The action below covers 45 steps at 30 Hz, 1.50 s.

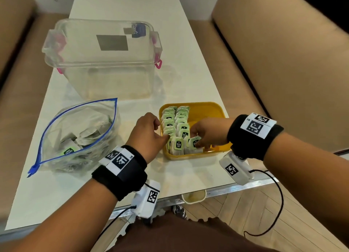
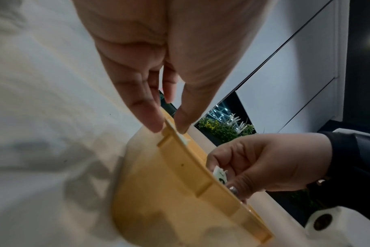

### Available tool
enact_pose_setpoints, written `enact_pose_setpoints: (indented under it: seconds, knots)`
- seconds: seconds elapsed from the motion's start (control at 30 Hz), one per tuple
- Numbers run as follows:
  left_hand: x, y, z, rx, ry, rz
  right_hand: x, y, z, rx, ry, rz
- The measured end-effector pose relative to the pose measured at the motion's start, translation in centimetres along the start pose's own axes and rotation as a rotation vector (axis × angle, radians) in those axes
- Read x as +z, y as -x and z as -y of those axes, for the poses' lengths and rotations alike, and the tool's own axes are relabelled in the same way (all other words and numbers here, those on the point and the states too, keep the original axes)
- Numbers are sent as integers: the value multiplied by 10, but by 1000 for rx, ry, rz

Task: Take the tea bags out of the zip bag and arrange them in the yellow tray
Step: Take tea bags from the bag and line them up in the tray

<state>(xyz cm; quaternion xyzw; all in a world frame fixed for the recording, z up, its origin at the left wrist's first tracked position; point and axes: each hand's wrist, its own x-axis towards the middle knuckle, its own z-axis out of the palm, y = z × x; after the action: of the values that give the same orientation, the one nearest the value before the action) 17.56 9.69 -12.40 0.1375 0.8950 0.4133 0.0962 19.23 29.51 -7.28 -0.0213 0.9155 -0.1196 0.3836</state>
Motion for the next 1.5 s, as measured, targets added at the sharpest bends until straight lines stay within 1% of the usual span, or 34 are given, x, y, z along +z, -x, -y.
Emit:
enact_pose_setpoints:
  seconds: [0.1,0.2,0.33,0.47,0.6,0.67,0.77,0.97,1.13,1.27,1.5]
  knots:
    - [3,2,2,-70,31,61,5,-7,4,32,71,16]
    - [3,3,1,-119,86,106,9,-13,7,26,187,10]
    - [2,4,2,-140,125,107,11,-15,12,-4,264,5]
    - [3,5,1,-155,155,109,14,-16,14,-38,272,-18]
    - [4,5,1,-162,167,114,18,-20,16,-45,300,-45]
    - [4,5,2,-167,182,117,20,-23,16,-21,308,-68]
    - [4,5,2,-165,190,124,21,-27,13,30,262,-99]
    - [5,4,3,-162,187,131,14,-24,12,62,188,-156]
    - [5,4,4,-159,188,133,14,-24,8,137,102,-213]
    - [4,4,3,-157,187,137,15,-23,13,137,91,-219]
    - [3,5,2,-160,182,141,14,-26,9,166,-59,-203]
